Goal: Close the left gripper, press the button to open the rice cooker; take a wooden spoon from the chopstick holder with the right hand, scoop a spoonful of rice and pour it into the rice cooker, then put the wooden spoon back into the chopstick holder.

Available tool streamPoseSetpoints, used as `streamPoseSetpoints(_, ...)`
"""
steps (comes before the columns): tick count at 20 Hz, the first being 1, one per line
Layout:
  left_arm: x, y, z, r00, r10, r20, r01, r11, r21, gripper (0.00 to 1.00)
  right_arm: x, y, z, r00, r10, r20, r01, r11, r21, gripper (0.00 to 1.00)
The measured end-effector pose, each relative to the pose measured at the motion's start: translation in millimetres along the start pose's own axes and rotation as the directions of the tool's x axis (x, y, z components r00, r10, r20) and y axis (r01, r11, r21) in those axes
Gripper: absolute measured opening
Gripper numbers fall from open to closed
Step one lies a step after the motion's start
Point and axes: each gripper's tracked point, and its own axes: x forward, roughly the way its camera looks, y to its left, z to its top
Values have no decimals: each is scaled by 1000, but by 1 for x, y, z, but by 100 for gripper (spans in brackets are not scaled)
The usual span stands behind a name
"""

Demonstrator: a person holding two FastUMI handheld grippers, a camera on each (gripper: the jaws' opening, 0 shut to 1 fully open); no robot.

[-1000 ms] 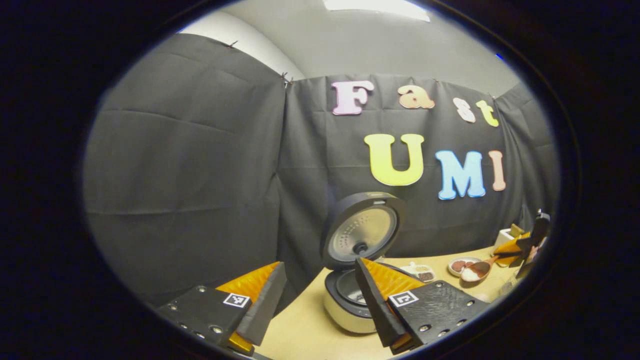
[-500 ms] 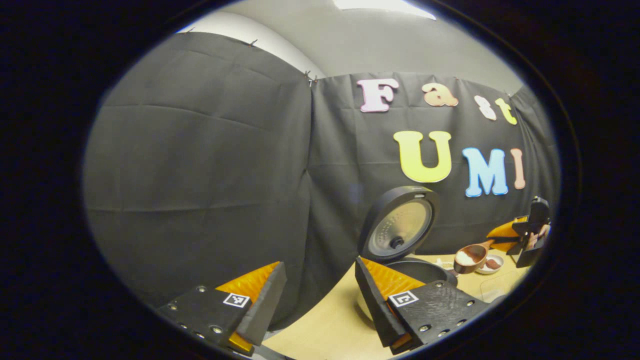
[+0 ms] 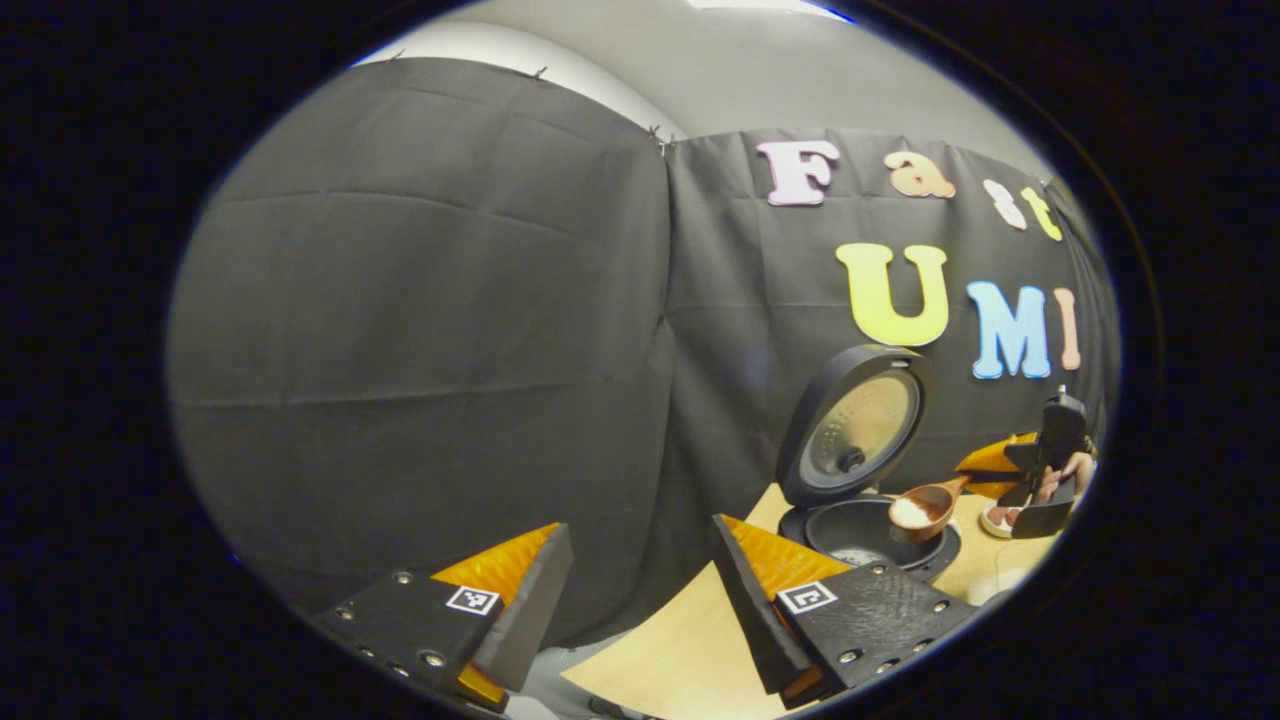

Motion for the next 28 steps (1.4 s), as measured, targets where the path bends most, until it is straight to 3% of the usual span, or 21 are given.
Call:
streamPoseSetpoints(6, 0, 4, -12, 1000, 16, -25, -16, 1000, -9, 84, 28, -2, -17, 998, -55, -2, 53, 973, -223, 11)
streamPoseSetpoints(9, -1, 5, -11, 999, 15, -33, -16, 1000, -14, 85, 34, -4, -22, 996, -84, 18, 85, 917, -389, 11)
streamPoseSetpoints(14, -3, 6, -10, 999, 15, -36, -16, 1000, -20, 84, 34, 1, -30, 995, -88, 49, 99, 789, -606, 12)
streamPoseSetpoints(17, -4, 5, -9, 999, 17, -34, -17, 1000, -20, 84, 34, 3, -32, 995, -74, 70, 102, 683, -724, 12)
streamPoseSetpoints(21, -6, 4, -10, 999, 16, -38, -17, 1000, -25, 84, 34, 10, -39, 993, -57, 105, 120, 507, -854, 12)
streamPoseSetpoints(28, -9, 5, -10, 999, 26, -37, -27, 999, -32, 84, 25, 35, -44, 986, 10, 168, 165, 149, -975, 12)
